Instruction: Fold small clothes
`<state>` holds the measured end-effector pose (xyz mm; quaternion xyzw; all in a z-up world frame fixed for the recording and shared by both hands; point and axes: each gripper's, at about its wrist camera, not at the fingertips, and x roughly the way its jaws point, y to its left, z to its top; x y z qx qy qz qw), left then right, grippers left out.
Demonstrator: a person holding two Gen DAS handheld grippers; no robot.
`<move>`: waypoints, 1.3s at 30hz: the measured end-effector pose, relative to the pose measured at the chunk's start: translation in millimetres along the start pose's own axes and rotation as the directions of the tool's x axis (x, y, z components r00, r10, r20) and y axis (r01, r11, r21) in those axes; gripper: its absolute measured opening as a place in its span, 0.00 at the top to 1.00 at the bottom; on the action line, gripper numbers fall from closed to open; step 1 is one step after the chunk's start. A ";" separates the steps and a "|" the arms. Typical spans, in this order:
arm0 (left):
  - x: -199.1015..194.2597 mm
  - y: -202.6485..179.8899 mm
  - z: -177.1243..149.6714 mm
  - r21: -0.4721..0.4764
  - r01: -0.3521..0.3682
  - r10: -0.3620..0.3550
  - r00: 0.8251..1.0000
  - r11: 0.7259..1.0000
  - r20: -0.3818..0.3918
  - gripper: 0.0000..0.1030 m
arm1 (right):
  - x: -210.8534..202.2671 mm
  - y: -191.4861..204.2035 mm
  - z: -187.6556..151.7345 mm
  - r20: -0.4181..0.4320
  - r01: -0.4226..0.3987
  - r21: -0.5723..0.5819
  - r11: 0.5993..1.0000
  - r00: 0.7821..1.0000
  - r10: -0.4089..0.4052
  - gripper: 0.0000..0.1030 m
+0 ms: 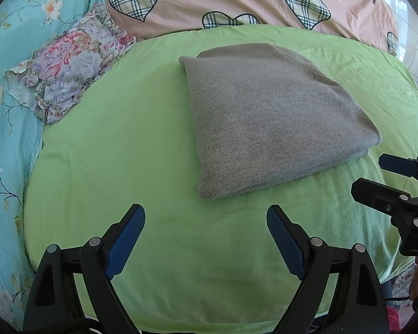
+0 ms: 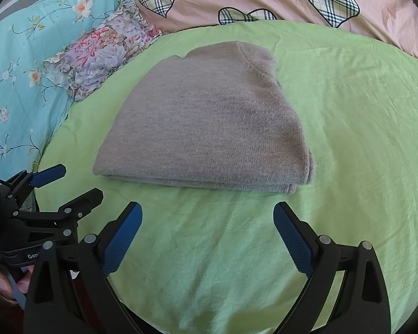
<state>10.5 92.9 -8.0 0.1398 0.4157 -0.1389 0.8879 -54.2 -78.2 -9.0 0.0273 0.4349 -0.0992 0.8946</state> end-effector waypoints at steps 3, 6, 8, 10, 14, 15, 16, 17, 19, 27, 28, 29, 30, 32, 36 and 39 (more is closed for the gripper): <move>0.1 -0.2 -0.2 0.001 -0.001 0.001 1.000 1.000 -0.001 0.13 | -0.3 1.5 -0.3 0.001 0.000 0.000 1.000 1.000 0.000 0.07; -0.3 -1.0 0.0 0.000 -0.002 0.002 1.000 1.000 -0.002 0.13 | 0.1 0.9 0.0 0.001 -0.002 0.000 1.000 1.000 0.002 0.07; -0.6 -1.5 -0.3 0.002 -0.002 0.002 1.000 1.000 -0.001 0.13 | 0.1 1.1 -0.1 0.000 -0.002 -0.001 1.000 1.000 0.002 0.07; -0.6 -2.0 -0.2 0.003 -0.001 0.001 1.000 1.000 -0.001 0.13 | 0.0 1.3 -0.2 0.000 -0.002 0.000 1.000 1.000 0.002 0.07; -0.7 -2.0 -0.2 0.002 -0.001 0.001 1.000 1.000 -0.001 0.13 | -0.2 1.5 -0.1 0.003 -0.002 0.000 1.000 1.000 0.002 0.07; -0.8 -2.0 -0.2 0.003 -0.001 0.001 1.000 1.000 -0.001 0.13 | 0.0 1.6 0.1 0.003 -0.003 -0.001 1.000 1.000 0.003 0.07; -0.9 -1.9 -0.1 0.003 -0.002 0.002 1.000 1.000 0.000 0.13 | 0.0 1.4 0.2 0.002 -0.004 -0.001 1.000 1.000 0.004 0.07; -0.7 -1.8 -0.1 0.004 -0.002 0.002 1.000 1.000 0.000 0.13 | 0.0 2.2 0.0 0.002 -0.005 -0.001 1.000 1.000 0.005 0.07; -0.8 -1.7 0.0 0.004 -0.001 0.001 1.000 1.000 0.000 0.13 | -0.1 1.9 -0.1 0.002 -0.003 0.000 1.000 1.000 0.003 0.07; -1.4 -2.5 0.4 0.004 -0.004 0.004 1.000 1.000 0.002 0.13 | -0.7 2.1 -0.2 0.004 -0.005 0.001 1.000 1.000 0.005 0.07; -1.9 -2.9 0.4 0.004 -0.004 0.004 1.000 1.000 0.002 0.12 | -0.7 2.4 0.3 0.004 -0.005 0.000 1.000 1.000 0.005 0.07; -2.1 -2.6 1.5 0.005 -0.005 0.005 1.000 1.000 0.004 0.12 | -1.2 3.8 0.9 0.004 -0.007 -0.001 1.000 1.000 0.007 0.07; -2.6 -2.3 2.5 0.005 -0.006 0.006 1.000 1.000 0.006 0.12 | -2.5 5.5 2.3 0.006 -0.010 -0.002 1.000 1.000 0.010 0.07; -3.3 -1.8 5.0 0.007 -0.008 0.008 1.000 1.000 0.009 0.12 | -5.8 7.8 6.0 0.015 -0.012 -0.006 1.000 1.000 0.012 0.07; -5.5 -0.6 11.0 0.005 -0.011 0.011 1.000 1.000 0.027 0.12 | -10.7 10.4 13.4 0.035 -0.009 -0.014 1.000 0.999 0.009 0.07; -5.3 -0.6 13.6 0.003 -0.013 0.012 0.999 1.000 0.031 0.12 | -9.4 6.1 17.5 0.037 -0.007 -0.014 1.000 0.999 0.007 0.07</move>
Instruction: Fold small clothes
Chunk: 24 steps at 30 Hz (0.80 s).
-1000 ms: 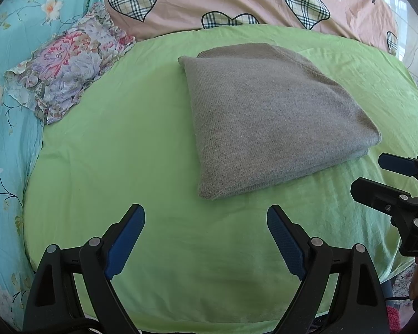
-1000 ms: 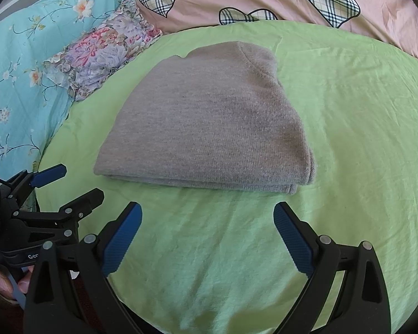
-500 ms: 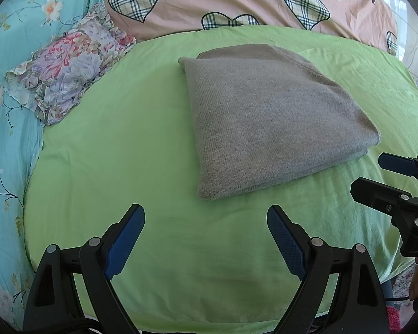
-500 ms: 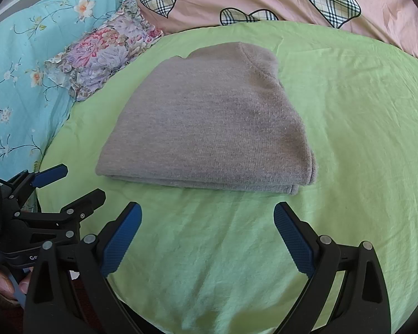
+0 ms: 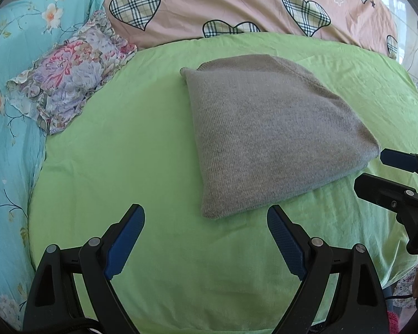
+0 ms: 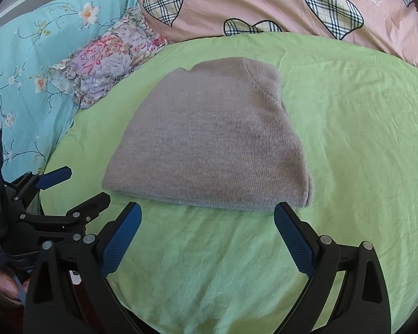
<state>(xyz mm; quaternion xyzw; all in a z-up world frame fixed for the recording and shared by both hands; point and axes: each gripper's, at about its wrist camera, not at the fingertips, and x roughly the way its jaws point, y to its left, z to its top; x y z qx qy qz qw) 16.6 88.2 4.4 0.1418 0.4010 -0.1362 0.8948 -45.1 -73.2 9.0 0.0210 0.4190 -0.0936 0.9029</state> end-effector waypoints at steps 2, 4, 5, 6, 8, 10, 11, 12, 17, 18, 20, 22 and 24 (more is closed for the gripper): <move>0.7 0.4 1.4 -0.001 0.001 -0.001 1.000 1.000 0.000 0.12 | 1.2 -1.3 1.4 -0.001 0.001 0.002 1.000 1.000 -0.001 0.07; 1.3 0.3 1.8 -0.002 0.002 -0.002 1.000 1.000 -0.002 0.12 | 2.2 -0.9 1.9 -0.003 0.001 0.003 1.000 1.000 -0.001 0.07; 1.8 0.6 2.3 -0.002 0.002 -0.002 1.000 1.000 -0.002 0.12 | 2.5 -1.9 2.4 -0.003 0.000 0.003 1.000 1.000 0.000 0.07; 1.6 0.2 2.1 -0.001 0.002 -0.002 1.000 1.000 -0.002 0.12 | 2.5 -1.8 2.3 -0.002 0.000 0.003 1.000 1.000 0.000 0.07; 2.1 0.2 3.0 -0.001 0.002 -0.002 1.000 1.000 -0.002 0.12 | 2.8 -0.9 2.7 -0.002 0.000 0.002 1.000 1.000 0.000 0.07; 1.4 -0.8 3.6 -0.003 0.002 -0.002 1.000 1.000 -0.001 0.12 | 2.2 -0.2 2.2 -0.001 0.001 0.005 1.000 1.000 -0.001 0.06; 1.4 -0.5 4.6 -0.002 0.003 -0.003 1.000 1.000 0.000 0.12 | 2.3 0.2 3.1 0.001 0.000 0.003 1.000 1.000 0.000 0.06; 0.8 -1.6 4.7 -0.002 0.002 -0.002 1.000 1.000 0.000 0.12 | 2.3 -0.7 4.4 0.002 -0.002 0.002 1.000 1.000 0.002 0.06; 0.0 -3.3 8.5 0.004 0.003 -0.003 1.000 1.000 0.004 0.12 | -0.7 -1.6 11.2 0.015 -0.005 -0.005 1.000 1.000 0.005 0.06; -0.1 -3.3 9.8 0.004 0.003 -0.003 1.000 1.000 0.005 0.12 | -1.3 -1.7 12.7 0.018 -0.005 -0.006 1.000 1.000 0.005 0.06; 0.5 -2.5 12.1 0.005 0.007 -0.007 1.000 1.000 0.005 0.12 | -2.1 -2.5 15.7 0.021 -0.004 -0.009 1.000 1.000 0.005 0.06; 1.3 -0.5 15.7 -0.002 0.016 -0.016 1.000 1.000 0.002 0.12 | -2.4 -3.4 18.8 0.025 -0.002 -0.013 1.000 1.000 0.002 0.06; 1.4 1.7 19.4 -0.018 0.026 -0.026 1.000 0.999 0.003 0.12 | -0.9 -4.4 22.5 0.026 0.002 -0.018 1.000 1.000 -0.002 0.06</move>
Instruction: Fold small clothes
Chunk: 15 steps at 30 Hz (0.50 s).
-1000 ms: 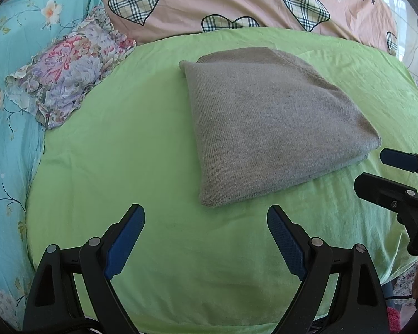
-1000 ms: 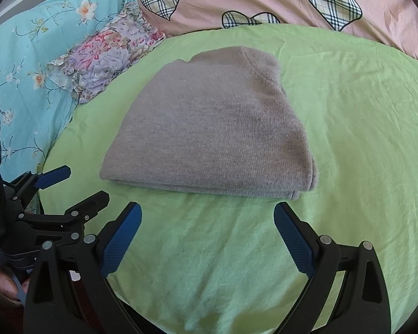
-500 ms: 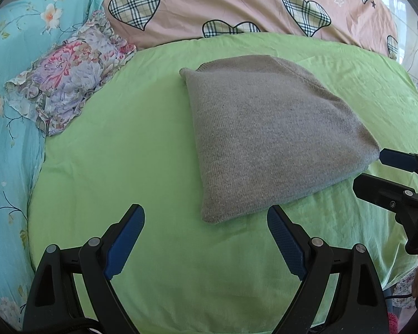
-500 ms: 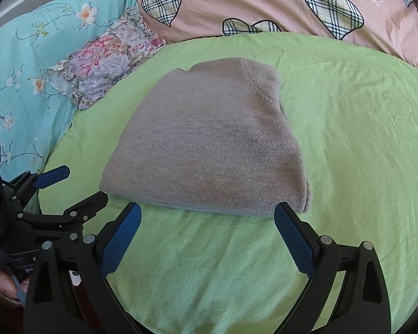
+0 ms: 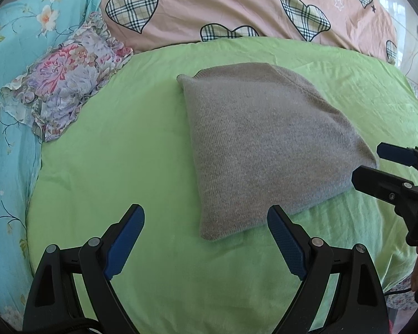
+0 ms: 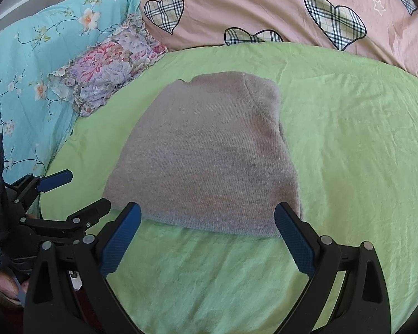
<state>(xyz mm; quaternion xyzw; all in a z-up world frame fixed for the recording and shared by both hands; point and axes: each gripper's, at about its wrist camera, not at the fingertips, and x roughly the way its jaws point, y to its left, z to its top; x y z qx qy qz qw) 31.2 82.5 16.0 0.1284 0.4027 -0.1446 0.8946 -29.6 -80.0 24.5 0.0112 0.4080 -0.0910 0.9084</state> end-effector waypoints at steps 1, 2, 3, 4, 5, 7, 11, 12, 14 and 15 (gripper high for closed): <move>-0.1 1.1 2.4 -0.006 -0.001 0.001 1.000 1.000 0.004 0.12 | 0.9 -0.8 2.2 0.001 0.002 -0.002 1.000 1.000 -0.002 0.06; -0.5 2.9 5.2 -0.011 -0.007 0.007 1.000 1.000 0.011 0.12 | 1.5 -2.2 3.8 0.003 0.003 -0.001 1.000 1.000 -0.003 0.06; -0.9 5.1 8.3 -0.015 -0.013 0.014 1.000 1.000 0.021 0.12 | 2.1 -3.7 5.8 0.006 0.005 0.000 1.000 1.000 -0.005 0.06; -0.8 7.0 11.5 -0.018 -0.020 0.021 0.999 1.000 0.027 0.12 | 2.8 -6.0 8.2 0.008 0.005 0.001 1.000 1.000 -0.005 0.06; -0.5 7.6 13.5 -0.021 -0.024 0.025 0.999 0.999 0.028 0.12 | 3.5 -7.3 10.1 0.009 0.005 0.003 1.000 1.000 -0.005 0.06; 1.4 10.5 19.1 -0.026 -0.024 0.025 0.999 0.999 0.029 0.12 | 4.8 -9.9 13.5 0.013 0.005 0.006 1.000 1.000 -0.005 0.06; 5.1 12.3 27.5 -0.031 -0.034 0.035 0.999 0.999 0.029 0.12 | 6.5 -12.8 19.6 0.015 0.006 0.000 1.000 1.000 -0.006 0.06; 5.8 11.4 28.3 -0.033 -0.034 0.035 0.999 0.999 0.028 0.12 | 7.1 -13.9 21.3 0.015 0.006 0.000 1.000 1.000 -0.006 0.06; 7.8 10.3 30.1 -0.032 -0.035 0.036 0.999 0.999 0.026 0.12 | 9.0 -15.4 23.4 0.014 0.005 0.004 1.000 1.000 -0.005 0.06; 9.3 8.7 30.5 -0.031 -0.036 0.037 0.999 0.999 0.022 0.12 | 9.8 -16.2 23.4 0.014 0.004 0.006 1.000 1.000 -0.004 0.06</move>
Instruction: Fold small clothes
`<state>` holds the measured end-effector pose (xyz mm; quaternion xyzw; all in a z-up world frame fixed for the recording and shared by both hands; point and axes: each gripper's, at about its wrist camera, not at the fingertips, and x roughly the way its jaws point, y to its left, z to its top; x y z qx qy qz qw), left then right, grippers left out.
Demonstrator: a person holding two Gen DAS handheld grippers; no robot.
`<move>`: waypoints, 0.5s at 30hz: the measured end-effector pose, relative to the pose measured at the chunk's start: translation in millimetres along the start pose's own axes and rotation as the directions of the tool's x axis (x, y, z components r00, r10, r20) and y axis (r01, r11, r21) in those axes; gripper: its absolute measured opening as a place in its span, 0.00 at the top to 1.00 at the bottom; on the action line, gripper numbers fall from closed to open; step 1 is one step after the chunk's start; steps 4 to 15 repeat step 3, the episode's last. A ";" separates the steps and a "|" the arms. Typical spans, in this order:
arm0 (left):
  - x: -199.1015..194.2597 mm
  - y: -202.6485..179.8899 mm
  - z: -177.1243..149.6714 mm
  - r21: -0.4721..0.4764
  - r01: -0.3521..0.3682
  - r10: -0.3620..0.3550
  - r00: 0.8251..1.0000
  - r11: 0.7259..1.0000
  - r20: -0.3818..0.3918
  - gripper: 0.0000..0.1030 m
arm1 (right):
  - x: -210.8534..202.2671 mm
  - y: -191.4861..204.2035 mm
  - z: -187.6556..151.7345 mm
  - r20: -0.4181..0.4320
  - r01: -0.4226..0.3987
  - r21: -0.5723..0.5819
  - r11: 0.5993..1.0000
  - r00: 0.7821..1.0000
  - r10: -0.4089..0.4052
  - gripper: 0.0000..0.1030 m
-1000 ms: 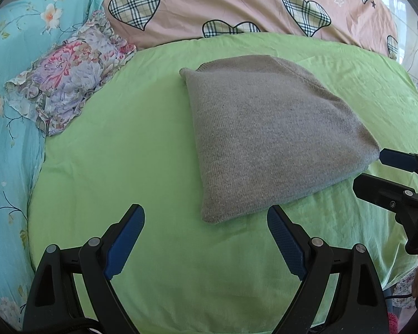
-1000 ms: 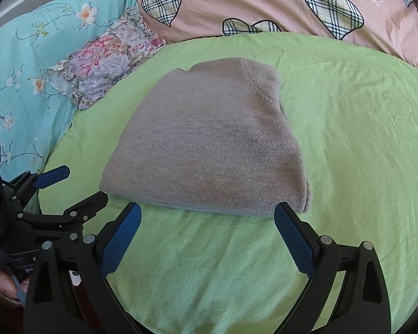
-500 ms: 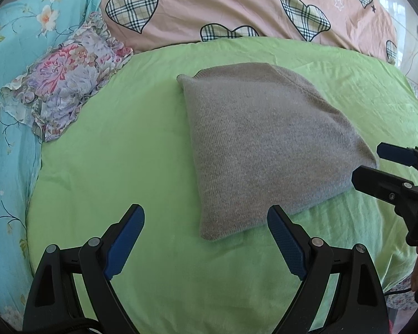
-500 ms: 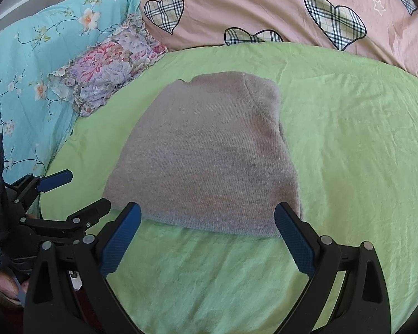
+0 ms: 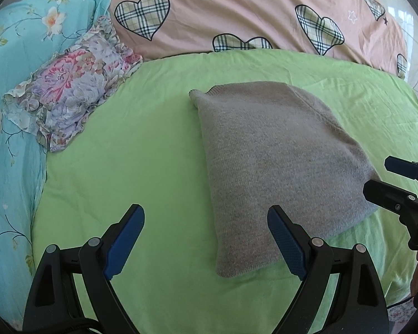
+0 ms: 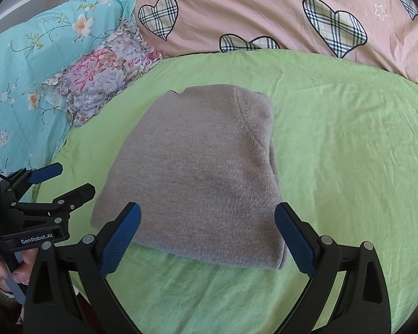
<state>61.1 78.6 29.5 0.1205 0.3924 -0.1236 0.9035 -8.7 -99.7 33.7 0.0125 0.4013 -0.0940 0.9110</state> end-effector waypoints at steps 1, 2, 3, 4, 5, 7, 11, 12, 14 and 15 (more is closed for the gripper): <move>1.8 -1.0 0.1 0.001 0.001 -0.001 1.000 1.000 -0.004 0.12 | 1.2 -0.8 0.3 -0.001 -0.003 0.002 1.000 1.000 0.003 0.06; 3.5 -2.6 -0.2 0.003 0.003 -0.003 1.000 1.000 -0.010 0.12 | 3.0 -1.4 0.2 -0.003 -0.007 0.005 1.000 1.000 0.007 0.06; 5.5 -4.9 -0.8 0.005 0.006 -0.006 1.000 1.000 -0.019 0.12 | 4.9 -1.6 -0.5 -0.005 -0.012 0.008 1.000 1.000 0.012 0.06; 5.5 -4.9 -0.8 0.005 0.006 -0.006 1.000 1.000 -0.019 0.12 | 4.9 -1.6 -0.5 -0.005 -0.012 0.008 1.000 1.000 0.012 0.06; 5.5 -4.9 -0.8 0.005 0.006 -0.006 1.000 1.000 -0.019 0.12 | 4.9 -1.6 -0.5 -0.005 -0.012 0.008 1.000 1.000 0.012 0.06; 5.5 -4.9 -0.8 0.005 0.006 -0.006 1.000 1.000 -0.019 0.12 | 4.9 -1.6 -0.5 -0.005 -0.012 0.008 1.000 1.000 0.012 0.06; 5.5 -4.9 -0.8 0.005 0.006 -0.006 1.000 1.000 -0.019 0.12 | 4.9 -1.6 -0.5 -0.005 -0.012 0.008 1.000 1.000 0.012 0.06; 5.5 -4.9 -0.8 0.005 0.006 -0.006 1.000 1.000 -0.019 0.12 | 4.9 -1.6 -0.5 -0.005 -0.012 0.008 1.000 1.000 0.012 0.06; 5.5 -4.9 -0.8 0.005 0.006 -0.006 1.000 1.000 -0.019 0.12 | 4.9 -1.6 -0.5 -0.005 -0.012 0.008 1.000 1.000 0.012 0.06; 5.5 -4.9 -0.8 0.005 0.006 -0.006 1.000 1.000 -0.019 0.12 | 4.9 -1.6 -0.5 -0.005 -0.012 0.008 1.000 1.000 0.012 0.06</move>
